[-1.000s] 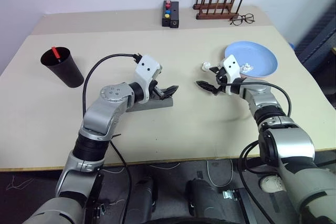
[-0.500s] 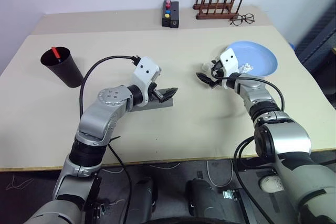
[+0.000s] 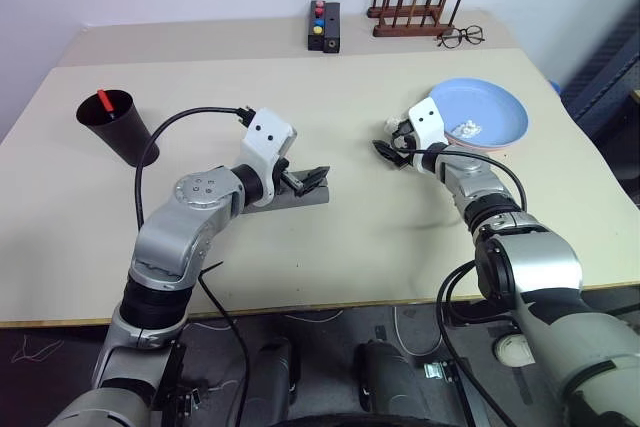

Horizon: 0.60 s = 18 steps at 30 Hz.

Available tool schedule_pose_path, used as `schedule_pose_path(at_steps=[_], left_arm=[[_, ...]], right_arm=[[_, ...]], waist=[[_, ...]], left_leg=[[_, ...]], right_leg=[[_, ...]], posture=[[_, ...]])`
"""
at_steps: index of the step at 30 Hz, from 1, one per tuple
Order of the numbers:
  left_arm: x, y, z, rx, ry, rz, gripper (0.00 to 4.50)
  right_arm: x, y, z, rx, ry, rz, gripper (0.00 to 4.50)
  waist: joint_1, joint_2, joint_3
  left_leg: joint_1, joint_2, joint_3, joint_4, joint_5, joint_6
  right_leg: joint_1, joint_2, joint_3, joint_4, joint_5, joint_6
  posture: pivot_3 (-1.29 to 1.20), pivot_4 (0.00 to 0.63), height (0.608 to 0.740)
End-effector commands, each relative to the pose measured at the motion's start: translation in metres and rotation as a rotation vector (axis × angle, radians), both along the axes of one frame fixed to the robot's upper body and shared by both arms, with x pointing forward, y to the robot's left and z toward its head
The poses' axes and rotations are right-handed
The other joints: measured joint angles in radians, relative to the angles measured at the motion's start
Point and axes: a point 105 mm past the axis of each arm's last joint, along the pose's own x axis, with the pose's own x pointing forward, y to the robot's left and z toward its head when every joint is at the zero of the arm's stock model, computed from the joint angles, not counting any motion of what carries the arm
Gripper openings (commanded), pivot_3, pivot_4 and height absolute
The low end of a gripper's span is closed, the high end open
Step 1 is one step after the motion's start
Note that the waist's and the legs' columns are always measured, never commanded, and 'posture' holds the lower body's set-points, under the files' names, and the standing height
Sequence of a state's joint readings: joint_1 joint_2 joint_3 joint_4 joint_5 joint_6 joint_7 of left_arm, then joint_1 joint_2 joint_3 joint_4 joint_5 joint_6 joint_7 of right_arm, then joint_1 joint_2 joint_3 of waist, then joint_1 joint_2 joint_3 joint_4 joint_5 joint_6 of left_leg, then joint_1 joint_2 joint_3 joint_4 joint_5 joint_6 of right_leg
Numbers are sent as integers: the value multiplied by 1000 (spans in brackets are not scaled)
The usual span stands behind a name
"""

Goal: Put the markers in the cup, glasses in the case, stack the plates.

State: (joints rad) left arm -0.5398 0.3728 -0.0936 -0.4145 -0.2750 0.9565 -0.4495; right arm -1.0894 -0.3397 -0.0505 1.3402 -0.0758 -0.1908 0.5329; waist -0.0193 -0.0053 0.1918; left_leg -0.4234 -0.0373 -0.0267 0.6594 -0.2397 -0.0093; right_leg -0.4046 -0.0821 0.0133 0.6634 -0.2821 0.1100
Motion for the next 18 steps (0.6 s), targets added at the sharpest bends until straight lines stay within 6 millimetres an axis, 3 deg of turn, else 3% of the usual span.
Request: schedule_pose_path(at_steps=[1, 4, 17, 18], left_arm=[[-5, 7, 12, -15, -48, 26, 4500], [-8, 10, 12, -14, -45, 44, 4500], [-10, 14, 11, -4, -41, 72, 4500], [-11, 14, 11, -3, -42, 73, 4500]], right_arm=[[7, 6, 22, -6, -55, -7, 1574], [9, 6, 23, -21, -60, -23, 35], [11, 11, 24, -35, -76, -38, 35], [11, 11, 24, -28, -74, -41, 271]], waist=[[-1, 0, 0], [-1, 0, 0], [-1, 0, 0], [-1, 0, 0]], left_leg=[[0, 0, 0, 0, 0, 0], [0, 0, 0, 0, 0, 0], [0, 0, 0, -1, 0, -1], [0, 0, 0, -1, 0, -1]], right_leg=[[0, 0, 0, 0, 0, 0], [-1, 0, 0, 0, 0, 0], [-1, 0, 0, 0, 0, 0], [-1, 0, 0, 0, 0, 0]], posture=[[0, 150, 740], [0, 150, 740], [0, 150, 740], [0, 150, 740]])
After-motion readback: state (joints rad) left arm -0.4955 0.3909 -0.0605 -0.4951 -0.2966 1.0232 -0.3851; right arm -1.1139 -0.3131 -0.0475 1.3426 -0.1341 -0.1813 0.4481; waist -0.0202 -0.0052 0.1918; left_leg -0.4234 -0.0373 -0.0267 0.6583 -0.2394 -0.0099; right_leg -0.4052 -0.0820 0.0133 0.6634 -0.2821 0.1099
